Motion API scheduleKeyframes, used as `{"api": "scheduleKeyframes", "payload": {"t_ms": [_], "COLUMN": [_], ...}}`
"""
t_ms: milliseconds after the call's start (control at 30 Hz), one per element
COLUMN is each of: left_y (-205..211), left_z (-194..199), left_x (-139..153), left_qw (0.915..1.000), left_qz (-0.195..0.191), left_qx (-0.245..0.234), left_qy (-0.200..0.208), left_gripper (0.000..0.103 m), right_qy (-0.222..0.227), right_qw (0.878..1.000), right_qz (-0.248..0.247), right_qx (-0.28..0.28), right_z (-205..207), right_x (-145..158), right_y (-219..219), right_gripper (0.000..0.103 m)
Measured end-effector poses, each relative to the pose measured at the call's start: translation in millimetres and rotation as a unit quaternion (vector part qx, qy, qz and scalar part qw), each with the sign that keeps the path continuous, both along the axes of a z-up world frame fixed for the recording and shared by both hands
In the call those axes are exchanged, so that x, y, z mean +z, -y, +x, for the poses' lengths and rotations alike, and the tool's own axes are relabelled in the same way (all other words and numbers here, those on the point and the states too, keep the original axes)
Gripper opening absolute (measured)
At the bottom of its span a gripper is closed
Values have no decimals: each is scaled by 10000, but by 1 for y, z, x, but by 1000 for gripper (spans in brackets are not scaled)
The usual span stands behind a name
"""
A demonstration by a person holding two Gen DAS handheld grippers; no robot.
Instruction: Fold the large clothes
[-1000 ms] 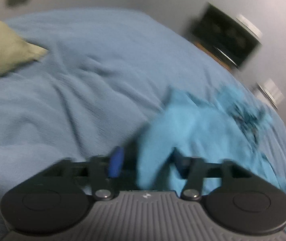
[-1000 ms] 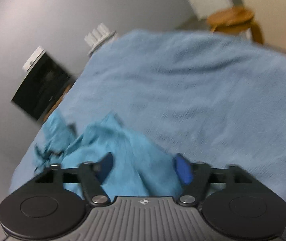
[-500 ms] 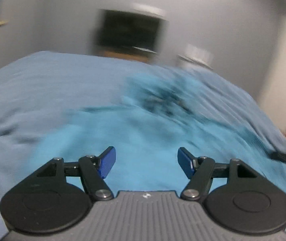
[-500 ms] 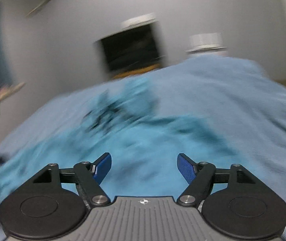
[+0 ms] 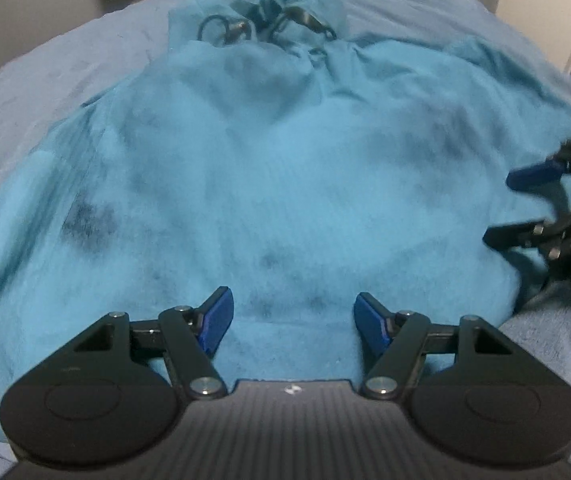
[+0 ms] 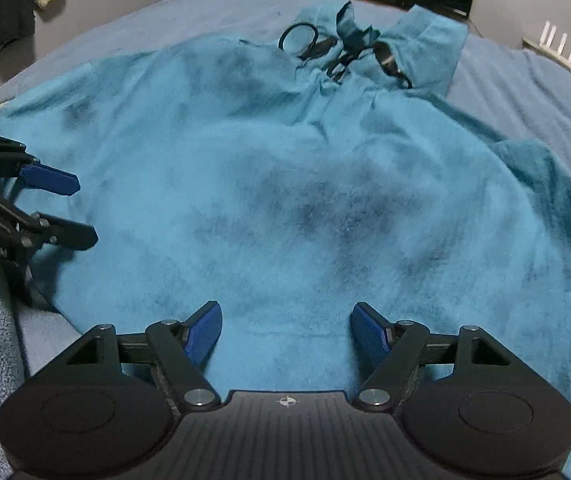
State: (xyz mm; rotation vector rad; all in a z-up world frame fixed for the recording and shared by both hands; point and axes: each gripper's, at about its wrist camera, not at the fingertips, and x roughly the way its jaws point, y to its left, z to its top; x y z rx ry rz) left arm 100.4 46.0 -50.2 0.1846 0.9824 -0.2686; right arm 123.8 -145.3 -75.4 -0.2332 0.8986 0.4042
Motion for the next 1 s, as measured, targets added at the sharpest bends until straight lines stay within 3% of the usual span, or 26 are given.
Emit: {"api": "scheduleKeyframes", "payload": {"t_ms": [67,167,267,400,633,733,900,1000], "left_y": [1,-3,-8,-14,-30,-52,-98,-107], "left_z": [2,6,20,52,103,124,145,155], "left_x": [6,20,35,40,35,28,5,-5], "left_qw": [9999,9979,9926,9870,9703,9639,9605,9628], "left_qz": [4,-88,-173,-478,-287,-357,-989,-1122], "left_qx": [21,138,413,660,1238,1617,1967,1907], "left_qy": [115,632,1127,1386,2057,2084,1700,1550], "left_gripper": [68,69,79,80,80,80,80,80], "right_qy": [42,381,765,1177,2196,2416,2104,1961], "right_qw": [9998,9972,9886,9743,9445,9367,9548,9657], "right_qz": [194,505,926,1280,1191,1035,506,-32], "right_qx": [-91,-403,-904,-1435,-2135,-2313,-2040,-1700], "right_z": [1,5,6,17,55,83,118,135], "right_x": [6,12,23,27,32,36,29,17], "right_y": [7,20,38,62,101,121,147,146], "right_gripper": [77,78,78,78,77,77,75,73]}}
